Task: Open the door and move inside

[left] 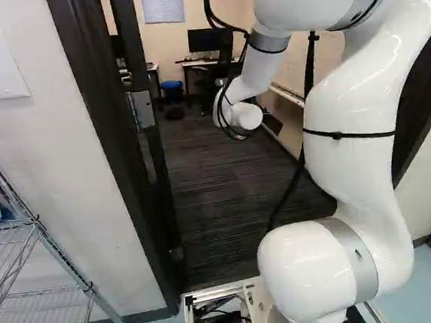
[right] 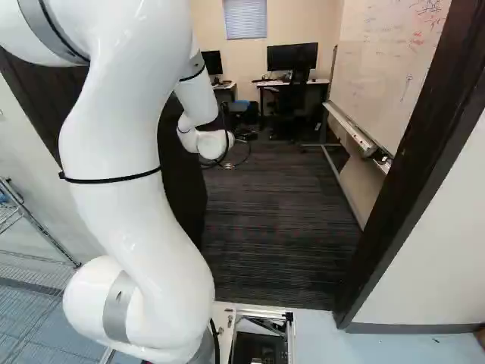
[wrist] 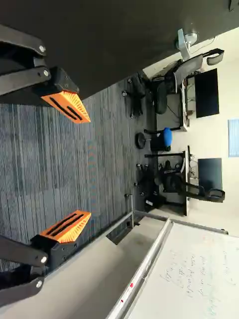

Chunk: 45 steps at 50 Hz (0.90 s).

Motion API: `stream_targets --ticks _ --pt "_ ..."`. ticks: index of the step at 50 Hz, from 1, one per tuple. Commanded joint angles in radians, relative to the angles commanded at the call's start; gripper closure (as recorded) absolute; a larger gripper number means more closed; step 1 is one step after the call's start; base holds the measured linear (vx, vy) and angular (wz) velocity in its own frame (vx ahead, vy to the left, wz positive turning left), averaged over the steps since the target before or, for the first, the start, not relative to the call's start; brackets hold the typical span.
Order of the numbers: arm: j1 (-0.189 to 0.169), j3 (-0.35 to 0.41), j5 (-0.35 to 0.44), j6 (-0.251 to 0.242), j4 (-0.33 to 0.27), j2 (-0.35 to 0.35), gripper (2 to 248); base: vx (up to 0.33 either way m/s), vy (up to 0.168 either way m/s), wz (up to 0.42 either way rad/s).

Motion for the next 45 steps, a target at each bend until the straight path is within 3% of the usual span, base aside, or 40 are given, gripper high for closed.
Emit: stream_targets --ticks 23,45 --pt "0.001 0.06 0.004 0.0 -0.005 0.05 3 0.0 0.0 0.0" --pt "0.003 0.173 0.011 0.0 -0.014 0.144 3 0.0 0.0 0.0"
